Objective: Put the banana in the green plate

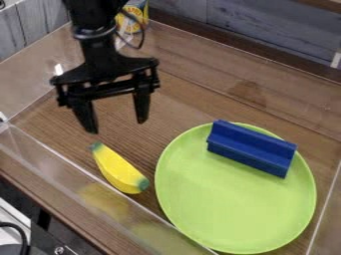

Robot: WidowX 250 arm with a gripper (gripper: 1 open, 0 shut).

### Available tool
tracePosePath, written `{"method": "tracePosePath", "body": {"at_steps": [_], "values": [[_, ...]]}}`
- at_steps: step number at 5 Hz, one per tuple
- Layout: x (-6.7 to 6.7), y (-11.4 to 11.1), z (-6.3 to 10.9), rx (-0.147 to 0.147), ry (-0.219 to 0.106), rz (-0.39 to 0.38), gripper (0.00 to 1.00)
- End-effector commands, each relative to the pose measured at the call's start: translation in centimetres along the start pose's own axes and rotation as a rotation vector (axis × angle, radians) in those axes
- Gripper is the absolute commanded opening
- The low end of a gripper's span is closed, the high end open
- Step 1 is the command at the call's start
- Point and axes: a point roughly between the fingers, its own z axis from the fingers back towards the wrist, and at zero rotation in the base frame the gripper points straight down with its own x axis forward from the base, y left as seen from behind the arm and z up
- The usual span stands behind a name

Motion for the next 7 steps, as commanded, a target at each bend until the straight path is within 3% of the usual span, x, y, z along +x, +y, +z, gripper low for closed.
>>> {"method": "tracePosePath", "body": {"at_steps": [1, 4, 7], "values": [[0.2, 0.3, -0.8, -0.038, -0.031, 0.099, 1.0], [0.8, 0.8, -3.6, -0.056, -0.045, 0.187, 1.0], [1.5, 0.9, -4.9, -0.067, -0.07, 0.21, 1.0]]}}
